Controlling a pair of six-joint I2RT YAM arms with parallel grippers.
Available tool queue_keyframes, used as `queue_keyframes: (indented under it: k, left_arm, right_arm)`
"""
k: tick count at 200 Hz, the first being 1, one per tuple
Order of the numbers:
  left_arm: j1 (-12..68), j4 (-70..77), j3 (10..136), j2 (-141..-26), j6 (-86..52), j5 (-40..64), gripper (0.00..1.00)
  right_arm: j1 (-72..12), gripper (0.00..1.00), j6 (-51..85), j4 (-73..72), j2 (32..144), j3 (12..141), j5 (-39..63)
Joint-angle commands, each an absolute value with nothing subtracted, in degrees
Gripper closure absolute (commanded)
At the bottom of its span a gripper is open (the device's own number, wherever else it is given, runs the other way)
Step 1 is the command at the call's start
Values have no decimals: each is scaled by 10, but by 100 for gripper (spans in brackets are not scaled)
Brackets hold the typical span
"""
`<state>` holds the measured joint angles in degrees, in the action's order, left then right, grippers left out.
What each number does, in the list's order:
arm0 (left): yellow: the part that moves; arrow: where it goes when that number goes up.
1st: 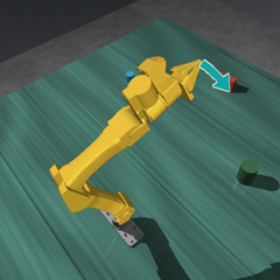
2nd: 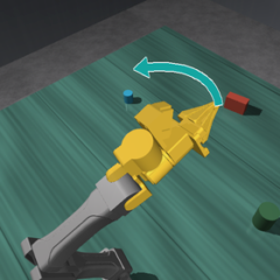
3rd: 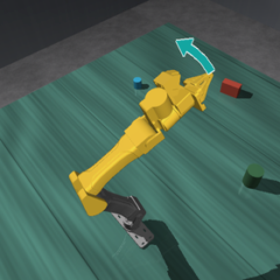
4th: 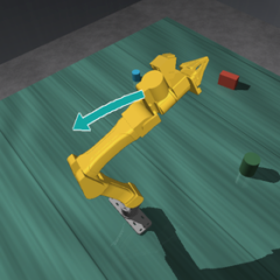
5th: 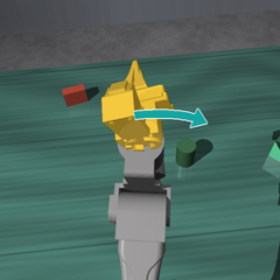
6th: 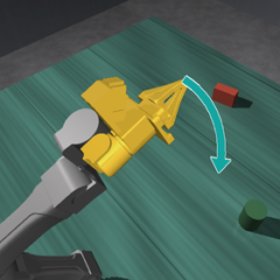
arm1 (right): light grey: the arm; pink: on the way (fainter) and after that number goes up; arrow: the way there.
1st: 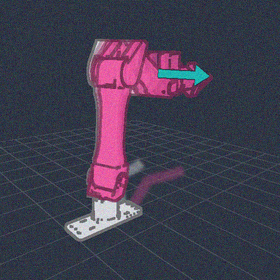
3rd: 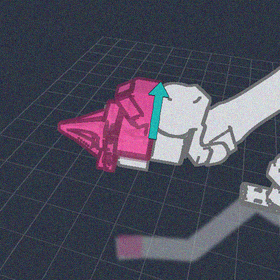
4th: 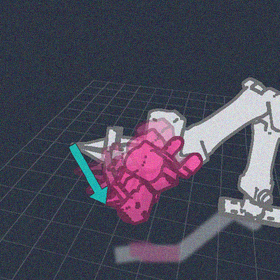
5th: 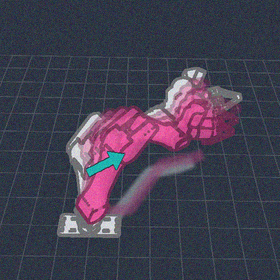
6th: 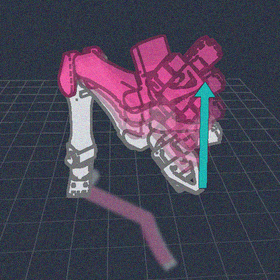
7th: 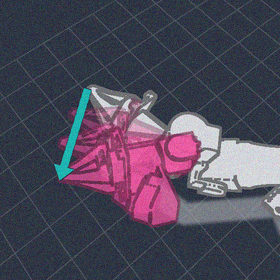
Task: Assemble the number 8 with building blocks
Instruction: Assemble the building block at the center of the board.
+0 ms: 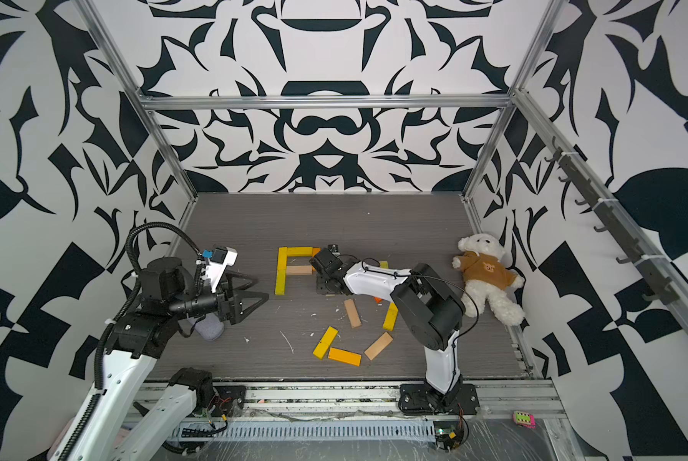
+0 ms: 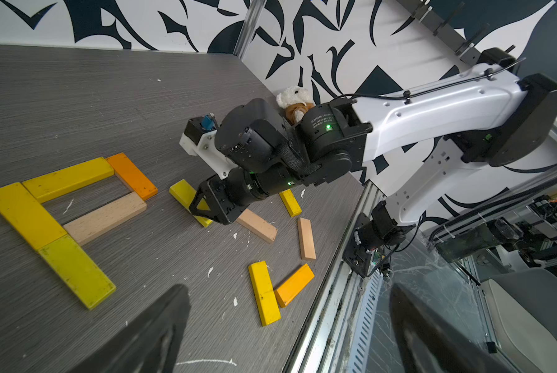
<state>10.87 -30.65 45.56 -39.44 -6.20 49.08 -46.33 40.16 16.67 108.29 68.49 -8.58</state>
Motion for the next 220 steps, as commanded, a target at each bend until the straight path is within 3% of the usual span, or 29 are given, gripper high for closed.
queue_keyframes:
  k: [1,220]
  left_arm:
    - [107,-300,452,-388,-61,502,1]
    - [107,-300,452,-384,-60,500,1]
  right_arm:
    - [-473,74,408,156,1071,695,-83]
    - [-485,72,454,153,1143,765,-74]
